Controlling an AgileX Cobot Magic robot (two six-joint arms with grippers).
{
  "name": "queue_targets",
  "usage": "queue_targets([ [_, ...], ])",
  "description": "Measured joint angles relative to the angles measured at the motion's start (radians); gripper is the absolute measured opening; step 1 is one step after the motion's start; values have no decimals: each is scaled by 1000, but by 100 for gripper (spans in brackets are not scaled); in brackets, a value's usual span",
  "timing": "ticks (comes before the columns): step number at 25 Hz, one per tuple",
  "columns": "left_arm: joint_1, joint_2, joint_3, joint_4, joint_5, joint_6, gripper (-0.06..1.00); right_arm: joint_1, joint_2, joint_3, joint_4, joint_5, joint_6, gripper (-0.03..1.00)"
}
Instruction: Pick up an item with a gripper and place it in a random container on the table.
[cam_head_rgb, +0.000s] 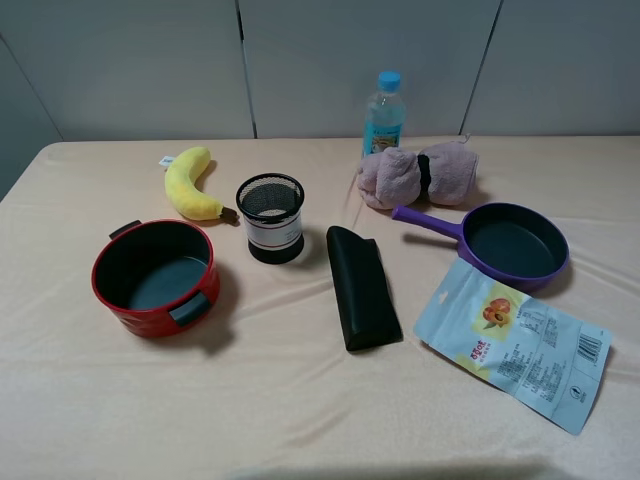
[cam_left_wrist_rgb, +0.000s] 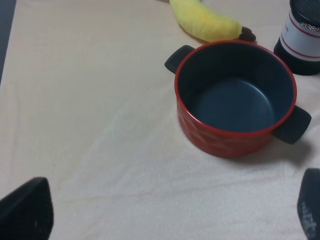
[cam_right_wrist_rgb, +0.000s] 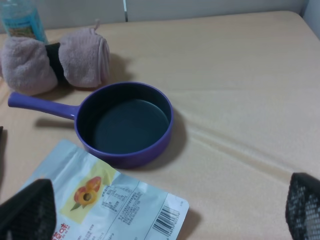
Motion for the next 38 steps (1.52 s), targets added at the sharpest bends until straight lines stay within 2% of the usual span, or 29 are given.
queue_targets([
  [38,0,0,0,0,0,0,99,0,0,0,0,0,-9,69],
])
